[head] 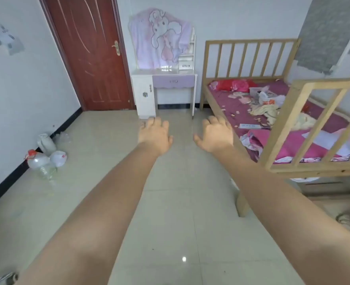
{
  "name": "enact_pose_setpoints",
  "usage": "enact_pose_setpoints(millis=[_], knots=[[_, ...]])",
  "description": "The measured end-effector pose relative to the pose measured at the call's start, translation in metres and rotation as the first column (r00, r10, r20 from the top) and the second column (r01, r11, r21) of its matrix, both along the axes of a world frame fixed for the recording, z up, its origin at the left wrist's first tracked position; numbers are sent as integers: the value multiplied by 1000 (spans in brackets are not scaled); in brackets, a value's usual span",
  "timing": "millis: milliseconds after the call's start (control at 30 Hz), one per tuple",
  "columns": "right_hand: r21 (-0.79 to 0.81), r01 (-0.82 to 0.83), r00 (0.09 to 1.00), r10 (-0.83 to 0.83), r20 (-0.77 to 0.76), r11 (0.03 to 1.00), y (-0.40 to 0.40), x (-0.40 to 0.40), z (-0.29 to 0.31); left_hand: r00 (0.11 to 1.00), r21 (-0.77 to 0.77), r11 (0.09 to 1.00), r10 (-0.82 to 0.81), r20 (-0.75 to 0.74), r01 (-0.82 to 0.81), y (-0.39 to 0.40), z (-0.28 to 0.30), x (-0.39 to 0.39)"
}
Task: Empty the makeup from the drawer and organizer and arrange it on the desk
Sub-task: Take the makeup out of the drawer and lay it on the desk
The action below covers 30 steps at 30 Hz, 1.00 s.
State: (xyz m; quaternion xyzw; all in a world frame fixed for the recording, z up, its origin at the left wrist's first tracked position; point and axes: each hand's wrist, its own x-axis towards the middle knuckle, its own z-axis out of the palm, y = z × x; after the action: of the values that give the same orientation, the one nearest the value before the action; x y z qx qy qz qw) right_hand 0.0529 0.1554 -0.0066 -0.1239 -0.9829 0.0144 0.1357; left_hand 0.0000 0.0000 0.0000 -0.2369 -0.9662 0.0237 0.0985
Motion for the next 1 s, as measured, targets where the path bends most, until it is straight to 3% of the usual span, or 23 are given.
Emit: enact_pose_setpoints(millis=[167, 300, 600, 1000], knots=[[-44, 6, 993, -1, 118, 999, 12, -90, -65, 992, -69, 997, 48, 119, -40, 5, -69, -93], [-77, 37, 983, -22, 180, 996, 21, -186, -91, 985, -82, 995, 67, 162, -55, 15, -90, -189], [-89, 32, 985, -16, 174, 995, 74, -391, -108, 980, -109, 992, 82, 179, -64, 72, -108, -393], [-96, -13, 998, 19, 62, 995, 239, -732, -126, 958, -16, 987, 159, 237, -160, 210, -115, -716]])
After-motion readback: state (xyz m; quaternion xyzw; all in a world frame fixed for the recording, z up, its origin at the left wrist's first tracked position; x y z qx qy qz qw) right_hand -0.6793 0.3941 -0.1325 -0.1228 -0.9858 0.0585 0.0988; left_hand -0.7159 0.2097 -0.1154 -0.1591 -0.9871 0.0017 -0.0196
